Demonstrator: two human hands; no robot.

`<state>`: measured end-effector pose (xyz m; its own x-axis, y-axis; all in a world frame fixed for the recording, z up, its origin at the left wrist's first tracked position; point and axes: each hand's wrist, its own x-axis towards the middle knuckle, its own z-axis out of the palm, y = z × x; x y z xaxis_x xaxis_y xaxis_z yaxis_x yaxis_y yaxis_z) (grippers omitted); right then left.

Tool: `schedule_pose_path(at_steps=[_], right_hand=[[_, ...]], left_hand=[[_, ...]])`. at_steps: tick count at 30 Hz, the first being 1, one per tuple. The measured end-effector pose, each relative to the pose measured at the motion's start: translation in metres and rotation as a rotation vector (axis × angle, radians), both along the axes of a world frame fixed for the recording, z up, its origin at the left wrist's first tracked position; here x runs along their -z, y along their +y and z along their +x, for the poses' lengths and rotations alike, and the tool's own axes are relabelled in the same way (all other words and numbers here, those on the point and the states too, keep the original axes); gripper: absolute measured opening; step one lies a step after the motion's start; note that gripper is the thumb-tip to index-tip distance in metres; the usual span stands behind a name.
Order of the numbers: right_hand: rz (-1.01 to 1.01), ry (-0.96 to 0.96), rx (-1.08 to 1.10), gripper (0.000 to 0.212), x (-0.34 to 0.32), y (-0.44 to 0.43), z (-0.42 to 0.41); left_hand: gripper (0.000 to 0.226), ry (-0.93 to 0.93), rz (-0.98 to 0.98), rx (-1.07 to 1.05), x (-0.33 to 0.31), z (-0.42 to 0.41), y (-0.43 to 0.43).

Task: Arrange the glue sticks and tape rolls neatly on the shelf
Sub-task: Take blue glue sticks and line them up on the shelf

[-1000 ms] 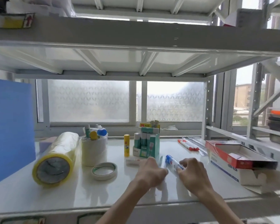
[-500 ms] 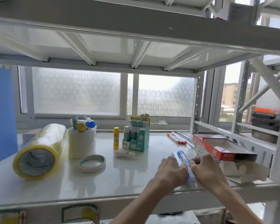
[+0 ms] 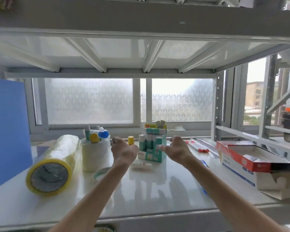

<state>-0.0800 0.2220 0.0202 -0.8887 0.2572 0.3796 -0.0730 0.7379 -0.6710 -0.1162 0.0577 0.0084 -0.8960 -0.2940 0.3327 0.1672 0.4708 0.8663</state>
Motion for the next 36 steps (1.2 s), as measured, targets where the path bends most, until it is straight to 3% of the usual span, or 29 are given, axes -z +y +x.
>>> schedule_pose_path(at_steps=[5,8,14,19,23,28,36], right_hand=[[-0.073,-0.016,0.098,0.029,0.002,-0.031,-0.049],[-0.045,0.041,0.197,0.015,0.005,-0.030,-0.059],[-0.009,0.025,0.095,0.016,0.008,0.001,-0.067],[0.026,0.008,0.131,0.028,0.007,0.023,-0.064],[0.030,-0.014,0.145,0.020,0.003,0.041,-0.057],[0.038,-0.033,0.199,0.034,0.001,0.063,-0.042],[0.064,-0.072,0.270,0.031,-0.002,0.095,-0.028]], left_hand=[[0.060,-0.264,0.049,0.117,0.004,-0.035,0.001],[0.042,-0.313,0.021,0.196,0.010,-0.061,-0.010],[0.004,-0.334,0.103,0.478,0.025,-0.083,-0.002],[0.012,-0.323,0.098,0.564,0.026,-0.084,0.024],[0.009,-0.338,0.040,0.595,0.025,-0.087,0.044],[0.021,-0.323,0.006,0.621,0.024,-0.086,0.072],[0.028,-0.324,0.019,0.667,0.028,-0.081,0.110]])
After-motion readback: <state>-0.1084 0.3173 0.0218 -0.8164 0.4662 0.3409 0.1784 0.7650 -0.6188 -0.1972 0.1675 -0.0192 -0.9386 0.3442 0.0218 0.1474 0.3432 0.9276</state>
